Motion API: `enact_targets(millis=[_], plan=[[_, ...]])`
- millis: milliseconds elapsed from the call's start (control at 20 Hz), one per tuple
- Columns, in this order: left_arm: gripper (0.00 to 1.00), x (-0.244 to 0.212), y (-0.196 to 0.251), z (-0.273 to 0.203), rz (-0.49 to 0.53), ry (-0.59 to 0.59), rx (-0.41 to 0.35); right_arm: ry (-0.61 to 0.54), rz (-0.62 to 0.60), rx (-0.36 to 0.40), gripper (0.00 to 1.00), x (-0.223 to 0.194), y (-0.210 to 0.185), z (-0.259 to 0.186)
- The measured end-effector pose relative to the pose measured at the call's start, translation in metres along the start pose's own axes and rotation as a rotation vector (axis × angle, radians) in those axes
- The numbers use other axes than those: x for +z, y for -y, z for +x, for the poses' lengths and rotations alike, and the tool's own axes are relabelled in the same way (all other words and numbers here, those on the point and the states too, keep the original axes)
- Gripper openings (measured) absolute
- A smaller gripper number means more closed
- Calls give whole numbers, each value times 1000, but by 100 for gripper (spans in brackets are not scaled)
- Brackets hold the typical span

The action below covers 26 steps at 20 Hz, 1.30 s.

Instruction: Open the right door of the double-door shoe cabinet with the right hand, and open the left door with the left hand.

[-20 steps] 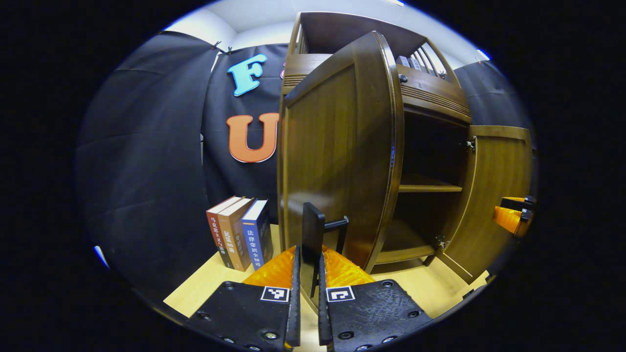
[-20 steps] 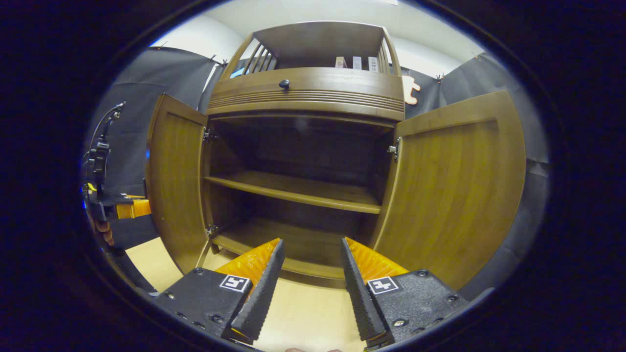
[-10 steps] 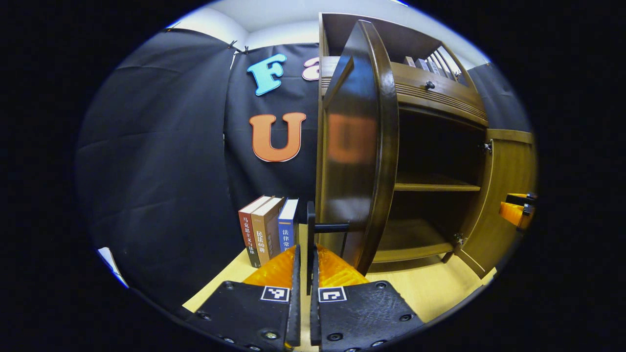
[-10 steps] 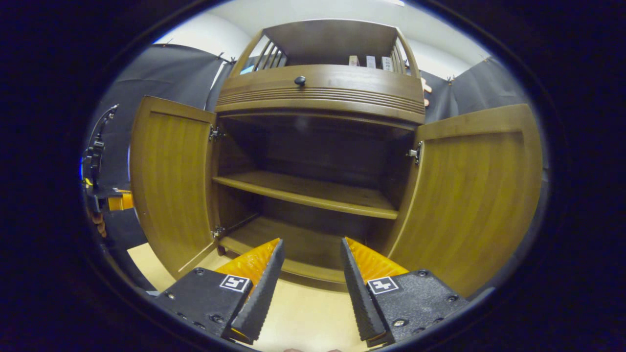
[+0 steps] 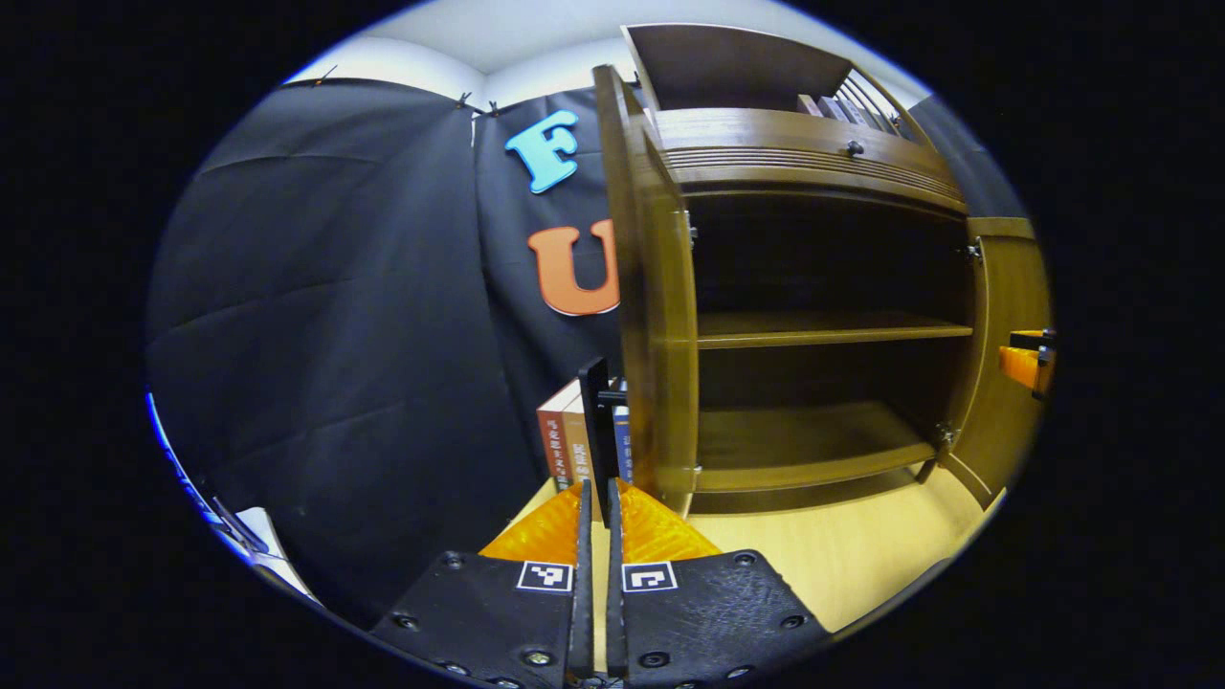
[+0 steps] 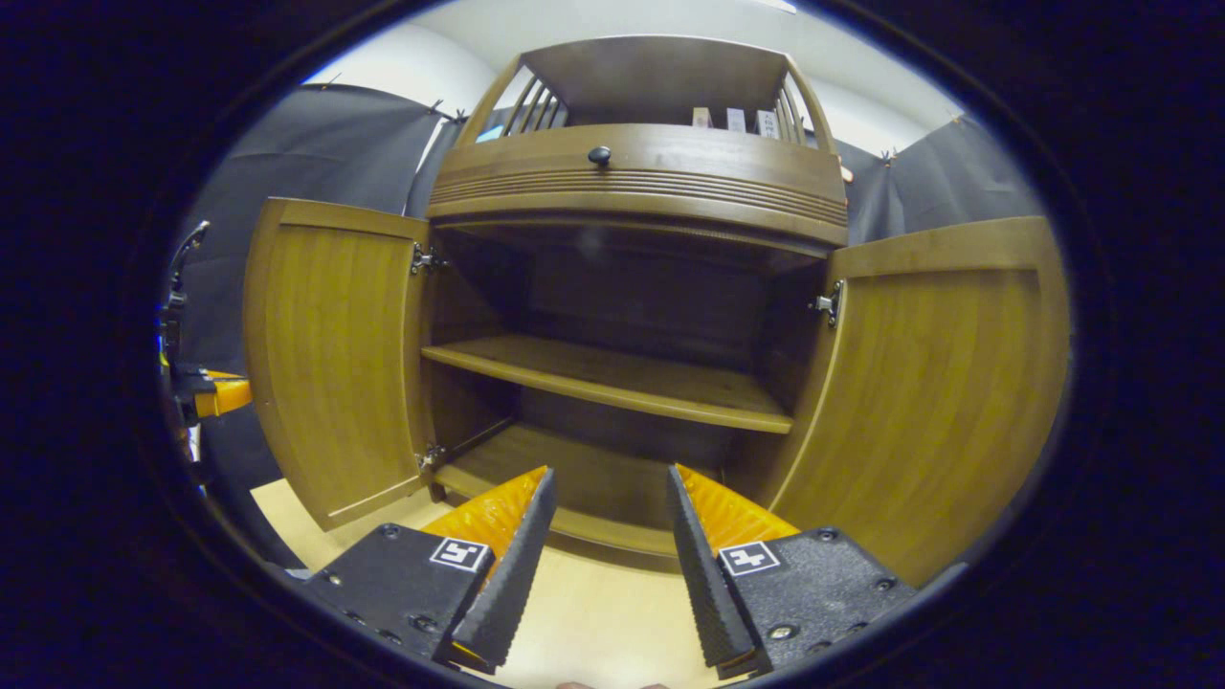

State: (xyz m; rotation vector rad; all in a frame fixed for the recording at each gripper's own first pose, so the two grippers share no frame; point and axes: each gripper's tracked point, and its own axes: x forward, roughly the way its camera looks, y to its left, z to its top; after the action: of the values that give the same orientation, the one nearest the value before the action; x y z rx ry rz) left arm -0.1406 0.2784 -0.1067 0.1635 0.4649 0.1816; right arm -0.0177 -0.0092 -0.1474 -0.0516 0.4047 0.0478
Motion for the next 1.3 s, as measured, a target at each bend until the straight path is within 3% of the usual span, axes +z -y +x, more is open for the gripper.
enact_targets(millis=[50,100,150,200,550,650,700,750,800,850,900,1000,1100,1200,1250,1300], plan=[[5,1,1,-6,-12,1,-9,2,3,0,81,1,0,0],[6,3,4,-9,-18,3,-10,5,4,0,74,2,0,-1],[6,5,7,-12,-14,8,-9,8,5,-1,74,3,1,-1],[6,8,9,-14,-9,13,-11,8,5,-2,80,4,2,-2],[6,65,85,-30,20,132,-118,59,38,-25,81,36,17,-18],[17,77,108,-30,-7,167,-160,76,47,-35,80,46,24,-27],[20,88,121,-32,-23,184,-185,79,51,-32,74,50,24,-32],[23,95,133,-33,-36,195,-207,80,55,-35,76,53,28,-34],[47,102,143,-33,-51,206,-232,84,66,-28,79,56,28,-36],[34,108,153,-33,-63,213,-249,86,76,-23,81,58,29,-38],[45,111,160,-36,-73,214,-273,83,81,-29,76,59,31,-38],[67,118,172,-40,-78,224,-301,86,93,-37,82,61,35,-43],[79,127,178,-43,-71,246,-308,101,94,-50,83,66,41,-50],[76,136,184,-51,-80,270,-317,128,91,-66,83,77,48,-56],[100,140,188,-54,-91,281,-326,145,93,-77,92,81,53,-58],[100,146,191,-53,-103,294,-331,163,97,-86,100,87,56,-61]])
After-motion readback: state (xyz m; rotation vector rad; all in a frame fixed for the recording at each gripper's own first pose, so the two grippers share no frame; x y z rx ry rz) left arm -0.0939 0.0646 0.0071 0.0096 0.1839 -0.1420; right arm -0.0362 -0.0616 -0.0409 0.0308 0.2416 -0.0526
